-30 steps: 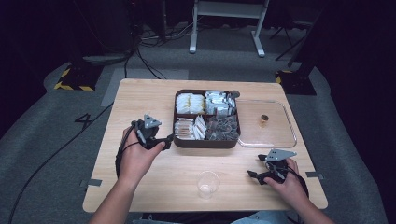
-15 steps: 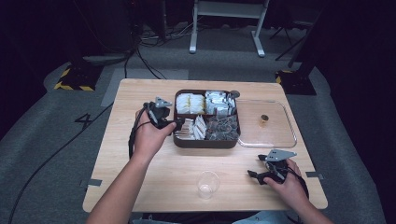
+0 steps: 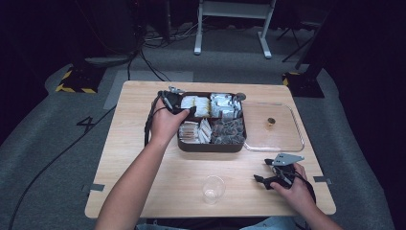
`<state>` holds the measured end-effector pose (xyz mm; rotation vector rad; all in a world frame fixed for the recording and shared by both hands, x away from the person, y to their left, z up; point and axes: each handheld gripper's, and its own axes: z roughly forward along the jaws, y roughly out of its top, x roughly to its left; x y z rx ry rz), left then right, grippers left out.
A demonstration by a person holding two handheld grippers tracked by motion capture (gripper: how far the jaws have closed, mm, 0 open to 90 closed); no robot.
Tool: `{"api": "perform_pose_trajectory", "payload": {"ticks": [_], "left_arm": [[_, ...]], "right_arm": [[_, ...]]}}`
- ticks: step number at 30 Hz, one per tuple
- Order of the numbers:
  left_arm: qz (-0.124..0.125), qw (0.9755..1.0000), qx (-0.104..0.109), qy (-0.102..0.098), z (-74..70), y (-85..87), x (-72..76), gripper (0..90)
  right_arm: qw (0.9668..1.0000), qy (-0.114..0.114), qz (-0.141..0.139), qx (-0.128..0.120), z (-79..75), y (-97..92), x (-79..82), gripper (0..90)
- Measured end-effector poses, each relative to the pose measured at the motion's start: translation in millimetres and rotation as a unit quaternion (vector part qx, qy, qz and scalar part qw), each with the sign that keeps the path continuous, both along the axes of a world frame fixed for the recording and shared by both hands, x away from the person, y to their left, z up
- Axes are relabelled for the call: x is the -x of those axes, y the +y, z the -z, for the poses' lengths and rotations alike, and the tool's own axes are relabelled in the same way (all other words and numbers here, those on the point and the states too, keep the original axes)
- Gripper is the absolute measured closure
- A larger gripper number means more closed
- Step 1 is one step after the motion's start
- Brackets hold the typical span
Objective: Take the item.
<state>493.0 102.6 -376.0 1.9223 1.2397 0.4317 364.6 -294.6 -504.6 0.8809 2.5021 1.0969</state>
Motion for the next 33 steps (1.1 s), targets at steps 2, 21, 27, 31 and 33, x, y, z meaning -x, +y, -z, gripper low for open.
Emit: {"api": "perform_pose_trajectory", "payload": {"ticks": [2, 21, 27, 31, 33], "left_arm": [[0.000, 1.0000, -0.004, 0.002, 1.7, -3.8, -7.1, 34.7], [0.005, 0.9979, -0.019, 0.062, 41.3, -39.6, -57.2, 44.5], [0.006, 0.9959, -0.024, 0.087, 55.8, -46.6, -64.2, 48.9], [0.009, 0.9953, -0.022, 0.093, 62.4, -49.7, -66.8, 49.6], [0.013, 0.9947, -0.026, 0.099, 64.9, -50.8, -68.2, 50.4]], "right_arm": [[1.0000, 0.000, 0.000, 0.000, 0.0, 0.0, 0.0, 15.5], [1.0000, 0.001, -0.001, -0.001, 0.0, 0.0, -0.4, 15.6], [1.0000, 0.000, -0.001, -0.001, 0.0, 0.0, -0.5, 15.6], [1.0000, 0.001, -0.001, -0.001, 0.0, 0.0, -0.5, 15.7], [1.0000, 0.001, -0.001, -0.001, 0.0, 0.0, -0.5, 15.7]]}}
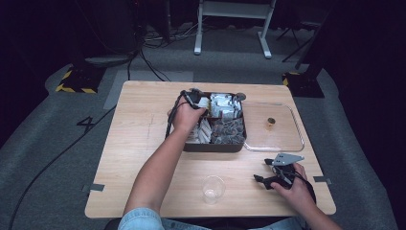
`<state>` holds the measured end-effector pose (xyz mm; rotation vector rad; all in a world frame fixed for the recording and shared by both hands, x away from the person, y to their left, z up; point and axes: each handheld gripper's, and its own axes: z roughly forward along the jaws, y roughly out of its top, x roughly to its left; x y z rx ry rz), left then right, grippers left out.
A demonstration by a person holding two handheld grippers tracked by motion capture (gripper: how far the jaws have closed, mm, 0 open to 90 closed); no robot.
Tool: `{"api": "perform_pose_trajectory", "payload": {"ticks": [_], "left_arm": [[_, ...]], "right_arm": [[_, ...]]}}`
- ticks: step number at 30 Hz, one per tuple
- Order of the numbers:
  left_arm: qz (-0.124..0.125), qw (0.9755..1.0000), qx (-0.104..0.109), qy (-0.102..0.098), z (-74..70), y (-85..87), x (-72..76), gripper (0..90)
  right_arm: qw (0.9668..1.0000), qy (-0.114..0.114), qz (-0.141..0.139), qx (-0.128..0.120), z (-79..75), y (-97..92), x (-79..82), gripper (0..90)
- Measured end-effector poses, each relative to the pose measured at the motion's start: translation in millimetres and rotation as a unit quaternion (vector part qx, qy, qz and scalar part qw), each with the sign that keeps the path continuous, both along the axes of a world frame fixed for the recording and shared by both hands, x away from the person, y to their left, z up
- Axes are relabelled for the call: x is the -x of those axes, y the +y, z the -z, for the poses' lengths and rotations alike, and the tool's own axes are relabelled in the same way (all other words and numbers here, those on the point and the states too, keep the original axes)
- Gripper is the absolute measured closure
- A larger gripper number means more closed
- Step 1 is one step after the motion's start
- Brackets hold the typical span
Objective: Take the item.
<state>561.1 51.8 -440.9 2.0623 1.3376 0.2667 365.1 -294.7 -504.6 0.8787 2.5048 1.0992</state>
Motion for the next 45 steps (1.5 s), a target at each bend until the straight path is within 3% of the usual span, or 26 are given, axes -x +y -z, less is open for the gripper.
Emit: {"api": "perform_pose_trajectory", "payload": {"ticks": [7, 12, 16, 19, 20, 24, 29, 32, 40, 45], "left_arm": [[0.009, 0.9999, -0.006, 0.012, 8.0, -5.3, -3.0, 57.7], [0.019, 0.9993, -0.031, 0.009, 11.1, -5.3, -7.0, 64.3], [0.028, 0.9989, -0.038, 0.005, 14.4, -6.3, -9.4, 66.6], [0.039, 0.9975, -0.058, 0.007, 15.2, -8.4, -9.6, 75.3], [0.041, 0.9973, -0.060, 0.008, 15.3, -9.1, -9.5, 82.1], [0.055, 0.9949, -0.085, 0.007, 14.6, -11.6, -9.5, 88.8], [0.060, 0.9953, -0.076, 0.006, 10.4, -12.9, -9.1, 90.0], [0.066, 0.9943, -0.084, 0.000, 7.6, -15.9, -8.5, 90.0], [0.070, 0.9931, -0.087, -0.037, -9.0, -17.5, -4.2, 90.0], [0.061, 0.9942, -0.076, -0.045, -19.3, -11.8, -3.1, 90.0]], "right_arm": [[1.0000, 0.000, 0.000, 0.000, 0.0, 0.0, -0.1, 15.6], [1.0000, -0.001, 0.000, 0.000, 0.0, 0.0, -0.1, 15.6], [1.0000, 0.000, 0.000, 0.000, 0.0, 0.0, -0.1, 15.7], [1.0000, 0.000, 0.000, 0.000, 0.0, 0.0, -0.1, 15.7], [1.0000, -0.001, -0.001, 0.000, 0.0, -0.1, -0.2, 15.6], [1.0000, 0.000, -0.002, 0.000, 0.0, -0.1, -0.3, 15.7], [1.0000, -0.001, -0.002, 0.000, 0.0, -0.1, -0.4, 15.7], [1.0000, -0.002, -0.002, 0.000, 0.0, -0.1, -0.5, 15.7], [1.0000, -0.002, -0.002, 0.000, 0.0, -0.2, -0.5, 15.7], [1.0000, -0.001, -0.002, 0.000, 0.0, -0.1, -0.5, 15.7]]}}
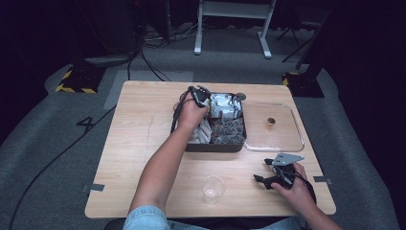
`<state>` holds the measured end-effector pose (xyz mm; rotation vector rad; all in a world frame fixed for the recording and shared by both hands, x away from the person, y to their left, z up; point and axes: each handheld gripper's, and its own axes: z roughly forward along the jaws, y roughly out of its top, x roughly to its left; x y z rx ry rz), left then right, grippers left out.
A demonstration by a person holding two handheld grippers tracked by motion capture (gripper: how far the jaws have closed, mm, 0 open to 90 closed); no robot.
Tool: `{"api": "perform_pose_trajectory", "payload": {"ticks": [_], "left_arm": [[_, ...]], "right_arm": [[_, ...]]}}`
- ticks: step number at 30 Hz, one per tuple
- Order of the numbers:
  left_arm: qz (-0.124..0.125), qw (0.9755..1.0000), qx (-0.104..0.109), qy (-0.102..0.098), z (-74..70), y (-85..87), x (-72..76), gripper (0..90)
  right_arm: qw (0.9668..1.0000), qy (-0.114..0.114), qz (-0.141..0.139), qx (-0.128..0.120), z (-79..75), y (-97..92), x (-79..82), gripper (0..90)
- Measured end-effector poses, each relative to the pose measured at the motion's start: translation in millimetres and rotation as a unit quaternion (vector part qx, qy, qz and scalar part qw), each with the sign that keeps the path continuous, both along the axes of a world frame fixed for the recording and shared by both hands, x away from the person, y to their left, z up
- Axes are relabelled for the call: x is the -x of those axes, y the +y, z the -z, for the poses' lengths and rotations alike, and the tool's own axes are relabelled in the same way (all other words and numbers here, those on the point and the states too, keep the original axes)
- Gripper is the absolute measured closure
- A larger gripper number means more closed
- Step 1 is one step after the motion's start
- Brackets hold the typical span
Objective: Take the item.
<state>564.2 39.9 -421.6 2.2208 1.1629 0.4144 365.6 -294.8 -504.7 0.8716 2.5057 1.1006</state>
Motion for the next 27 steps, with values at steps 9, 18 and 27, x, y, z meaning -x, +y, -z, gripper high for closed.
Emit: {"api": "perform_pose_trajectory", "payload": {"ticks": [9, 18, 27], "left_arm": [[0.008, 0.9996, 0.015, -0.022, -21.3, 8.0, 10.0, 90.0], [0.017, 0.9982, 0.041, -0.040, -42.1, 18.9, 24.2, 90.0], [0.034, 0.9960, 0.061, -0.055, -63.7, 24.9, 44.2, 90.0]], "right_arm": [[1.0000, -0.001, 0.000, 0.000, 0.0, 0.0, 0.2, 15.7], [1.0000, -0.003, 0.000, -0.001, -0.1, 0.2, 2.3, 18.8], [1.0000, -0.005, 0.000, -0.003, -0.3, 0.1, 4.6, 22.2]]}}
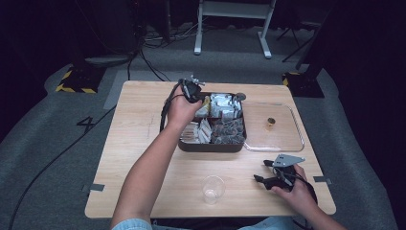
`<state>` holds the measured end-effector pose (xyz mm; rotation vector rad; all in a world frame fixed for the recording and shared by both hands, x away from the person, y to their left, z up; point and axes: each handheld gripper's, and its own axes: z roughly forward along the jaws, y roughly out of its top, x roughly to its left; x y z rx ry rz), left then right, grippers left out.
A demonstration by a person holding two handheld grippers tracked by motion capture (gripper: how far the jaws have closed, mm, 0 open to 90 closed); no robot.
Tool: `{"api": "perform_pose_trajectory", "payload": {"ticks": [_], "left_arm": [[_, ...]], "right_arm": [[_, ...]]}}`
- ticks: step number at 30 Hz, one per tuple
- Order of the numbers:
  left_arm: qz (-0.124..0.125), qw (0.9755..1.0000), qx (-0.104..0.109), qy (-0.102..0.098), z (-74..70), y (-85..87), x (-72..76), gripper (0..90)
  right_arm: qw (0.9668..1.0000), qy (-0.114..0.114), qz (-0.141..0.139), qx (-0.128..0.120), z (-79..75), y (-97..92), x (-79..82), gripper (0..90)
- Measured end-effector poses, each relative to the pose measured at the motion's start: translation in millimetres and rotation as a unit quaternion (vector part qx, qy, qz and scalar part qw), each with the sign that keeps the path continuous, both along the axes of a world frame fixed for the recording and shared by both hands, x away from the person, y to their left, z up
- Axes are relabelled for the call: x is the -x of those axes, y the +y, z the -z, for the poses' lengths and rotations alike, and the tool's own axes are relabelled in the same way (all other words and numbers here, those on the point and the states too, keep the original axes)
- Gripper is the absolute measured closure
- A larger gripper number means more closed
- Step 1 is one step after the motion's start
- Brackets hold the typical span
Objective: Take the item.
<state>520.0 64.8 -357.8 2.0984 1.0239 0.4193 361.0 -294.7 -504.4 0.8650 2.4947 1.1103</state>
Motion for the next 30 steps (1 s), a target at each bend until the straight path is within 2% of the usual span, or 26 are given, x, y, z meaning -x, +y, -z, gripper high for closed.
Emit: {"api": "perform_pose_trajectory", "payload": {"ticks": [3, 7, 15, 30], "left_arm": [[0.013, 0.9999, -0.001, -0.006, -7.6, 1.4, 9.5, 90.0], [0.027, 0.9995, 0.017, -0.006, -15.7, 3.7, 25.2, 90.0], [0.054, 0.9980, 0.030, -0.014, -28.2, 9.6, 54.1, 90.0], [0.118, 0.9912, 0.046, -0.038, -43.8, 17.8, 120.0, 90.0]], "right_arm": [[1.0000, 0.001, -0.001, 0.000, 0.0, -0.1, -0.1, 22.3], [1.0000, 0.001, 0.000, 0.000, 0.0, -0.1, 0.0, 22.2], [1.0000, 0.000, -0.001, 0.000, 0.0, -0.1, -0.1, 22.3], [1.0000, 0.001, 0.002, -0.001, 0.0, 1.7, 0.8, 22.3]]}}
